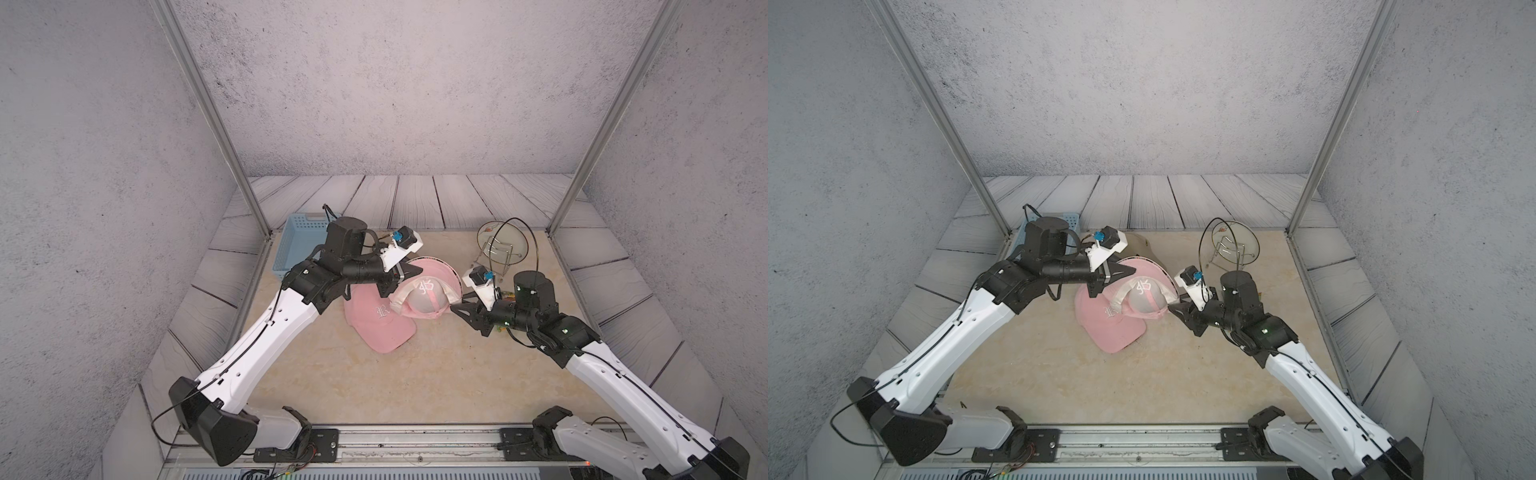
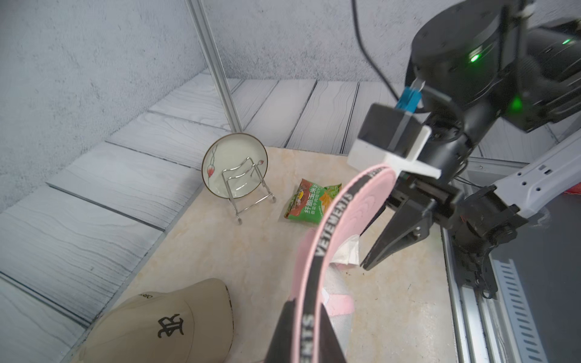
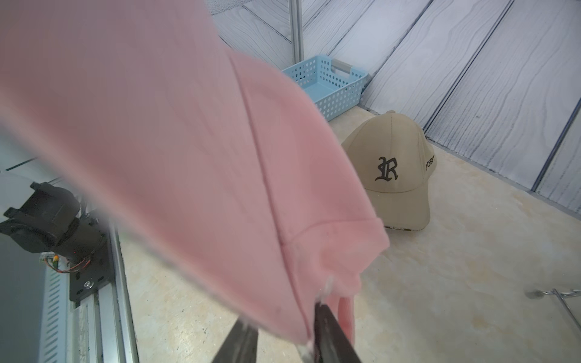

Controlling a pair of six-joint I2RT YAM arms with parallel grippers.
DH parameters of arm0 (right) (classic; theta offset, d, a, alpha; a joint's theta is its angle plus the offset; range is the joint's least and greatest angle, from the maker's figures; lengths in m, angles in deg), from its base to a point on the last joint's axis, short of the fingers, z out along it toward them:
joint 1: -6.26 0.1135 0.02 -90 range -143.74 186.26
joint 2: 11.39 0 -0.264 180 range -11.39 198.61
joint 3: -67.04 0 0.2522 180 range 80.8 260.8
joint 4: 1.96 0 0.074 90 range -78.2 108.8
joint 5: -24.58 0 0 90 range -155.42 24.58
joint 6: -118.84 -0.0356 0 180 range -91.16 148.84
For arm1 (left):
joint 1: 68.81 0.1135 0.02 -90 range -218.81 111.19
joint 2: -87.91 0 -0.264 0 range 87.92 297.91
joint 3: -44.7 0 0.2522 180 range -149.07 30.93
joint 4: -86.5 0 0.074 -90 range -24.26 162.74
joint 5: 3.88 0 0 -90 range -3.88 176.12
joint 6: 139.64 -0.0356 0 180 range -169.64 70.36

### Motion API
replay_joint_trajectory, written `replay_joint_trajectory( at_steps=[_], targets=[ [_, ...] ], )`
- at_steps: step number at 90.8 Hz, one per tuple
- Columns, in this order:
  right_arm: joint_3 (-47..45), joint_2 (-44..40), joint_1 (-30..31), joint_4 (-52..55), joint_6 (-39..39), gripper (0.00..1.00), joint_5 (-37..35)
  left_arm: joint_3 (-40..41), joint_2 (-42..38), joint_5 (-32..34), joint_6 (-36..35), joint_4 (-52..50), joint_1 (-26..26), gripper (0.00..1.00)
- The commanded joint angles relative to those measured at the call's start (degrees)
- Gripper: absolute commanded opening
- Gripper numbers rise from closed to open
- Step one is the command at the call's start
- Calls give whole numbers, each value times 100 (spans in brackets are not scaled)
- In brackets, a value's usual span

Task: Turn the baseball cap inside out
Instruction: Turn over the baseball cap.

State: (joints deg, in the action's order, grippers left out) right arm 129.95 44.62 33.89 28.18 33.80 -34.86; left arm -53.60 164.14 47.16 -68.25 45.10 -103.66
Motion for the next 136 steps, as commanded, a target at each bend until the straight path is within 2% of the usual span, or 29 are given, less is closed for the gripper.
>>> replay_joint_trajectory(
  at_steps=[1, 21, 40, 55, 61, 69, 86, 95, 107, 116, 128, 136],
  targets=[
    [-162, 34, -34, -375, 17, 36, 533, -223, -132, -687, 199, 346, 48, 0],
    [-325, 0, -44, -496, 126, 33, 673, -290, -224, -826, 320, 375, 150, 0],
    [-445, -18, -52, -566, 200, 18, 1374, -275, -310, -1086, 738, 732, 414, 0],
    [-468, -26, -53, -631, 100, 5, 1429, -266, -325, -1295, 968, 942, 486, 0],
    [-473, -11, -54, -613, -2, 0, 1147, -246, -349, -1231, 1110, 1065, 535, 0],
    [-529, 18, -55, -619, -252, 0, 372, -154, -415, -1006, 1524, 1450, 636, 0],
    [-360, 278, -59, -332, -1622, 0, -3001, -15, -580, 120, 2353, 1836, 743, 0],
    [-32, 517, -69, 188, -2229, 0, -4051, 88, -617, 331, 2666, 1910, 743, 0],
    [193, 773, -77, 563, -2593, 0, -4627, 140, -552, 285, 3275, 2000, 743, 0],
    [279, 987, -82, 747, -2613, 0, -4782, 222, -462, -48, 3944, 2437, 743, 0],
    [179, 1174, -179, 615, -2459, 6, -4114, 52, -240, -506, 4866, 2909, 769, 0],
    [98, 1248, -289, 504, -2428, 7, -3644, -124, -163, -418, 5003, 2800, 793, 0]
  ],
)
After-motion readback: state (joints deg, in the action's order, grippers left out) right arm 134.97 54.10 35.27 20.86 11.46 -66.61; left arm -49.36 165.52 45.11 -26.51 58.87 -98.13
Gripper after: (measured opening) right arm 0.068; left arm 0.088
